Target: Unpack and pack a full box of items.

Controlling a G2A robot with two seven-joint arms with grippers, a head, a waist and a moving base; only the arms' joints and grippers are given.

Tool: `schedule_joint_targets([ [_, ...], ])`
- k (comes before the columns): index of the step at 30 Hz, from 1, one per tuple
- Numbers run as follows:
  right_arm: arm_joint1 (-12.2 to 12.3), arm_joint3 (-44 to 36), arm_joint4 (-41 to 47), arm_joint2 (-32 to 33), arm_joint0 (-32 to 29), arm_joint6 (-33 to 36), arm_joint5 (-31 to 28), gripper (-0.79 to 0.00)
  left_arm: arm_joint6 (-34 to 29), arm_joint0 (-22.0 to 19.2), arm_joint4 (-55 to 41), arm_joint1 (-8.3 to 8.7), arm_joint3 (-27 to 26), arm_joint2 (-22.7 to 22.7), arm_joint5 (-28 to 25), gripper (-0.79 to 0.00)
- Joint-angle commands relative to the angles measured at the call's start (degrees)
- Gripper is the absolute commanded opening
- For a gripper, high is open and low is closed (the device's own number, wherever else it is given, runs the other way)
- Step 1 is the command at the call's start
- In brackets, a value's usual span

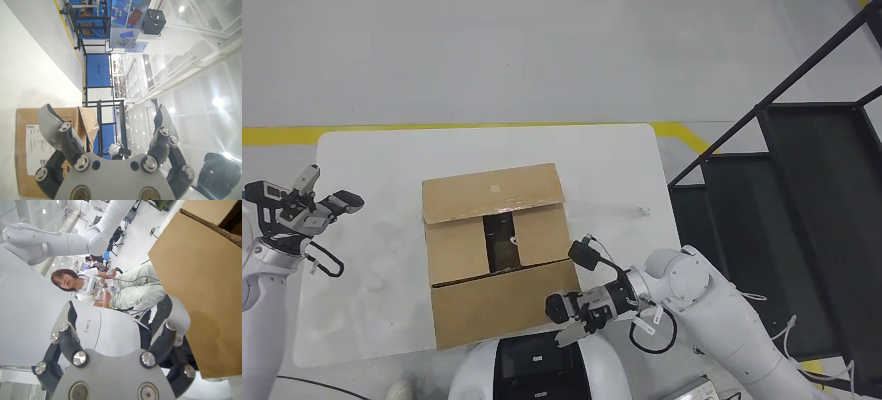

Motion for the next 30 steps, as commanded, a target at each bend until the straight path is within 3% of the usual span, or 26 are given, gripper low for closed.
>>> schedule_joint_targets([
  [1,0.03,0.38,0.88,0.14,0.11,-0.29,-0.21,0.000,-2.11,1.39,-0.52,0.11,-2.17,-0.49,0.58,0.000],
  [17,0.03,0.38,0.88,0.14,0.11,-0.29,-0.21,0.000,-21.05,9.34,-4.00,1.05,-9.16,-3.47,5.14,0.000],
  [30,0.03,0.38,0.88,0.14,0.11,-0.29,-0.21,0.000,-21.31,9.45,-4.60,1.02,-9.55,-3.28,5.83,0.000],
])
